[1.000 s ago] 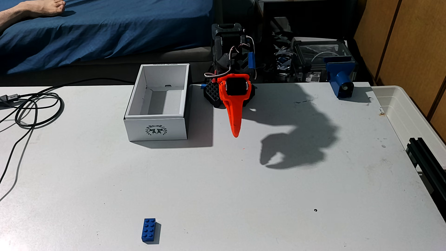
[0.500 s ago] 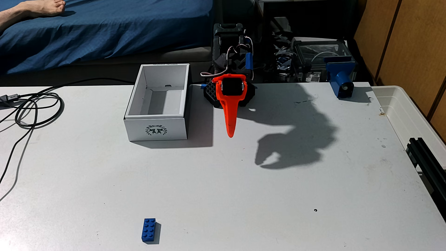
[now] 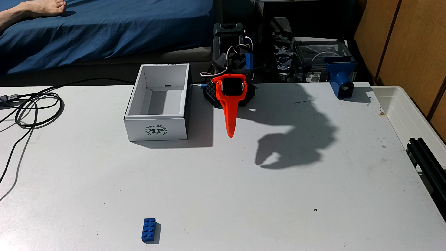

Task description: Grab the blue brick and place in box

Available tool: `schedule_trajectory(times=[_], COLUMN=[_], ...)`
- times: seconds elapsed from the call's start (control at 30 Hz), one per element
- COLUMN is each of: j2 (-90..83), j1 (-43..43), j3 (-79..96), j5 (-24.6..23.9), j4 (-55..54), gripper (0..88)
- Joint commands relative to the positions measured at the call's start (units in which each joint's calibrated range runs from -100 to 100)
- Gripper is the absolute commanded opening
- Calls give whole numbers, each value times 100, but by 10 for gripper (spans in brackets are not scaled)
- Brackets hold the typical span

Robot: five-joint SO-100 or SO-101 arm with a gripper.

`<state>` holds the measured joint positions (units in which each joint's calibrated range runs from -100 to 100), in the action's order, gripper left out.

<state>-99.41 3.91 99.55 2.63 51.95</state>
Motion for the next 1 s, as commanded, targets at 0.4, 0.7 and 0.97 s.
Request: schedule_trajectory(times=[0.4,0.7,0.97], j2=[-59,-59,-59], j1=[-881,-1676,-2338], j3=[-1047,-1340,-1402], j5=[-50,-308,-713], j4=[-81,-55,-81], gripper=[9,9,9])
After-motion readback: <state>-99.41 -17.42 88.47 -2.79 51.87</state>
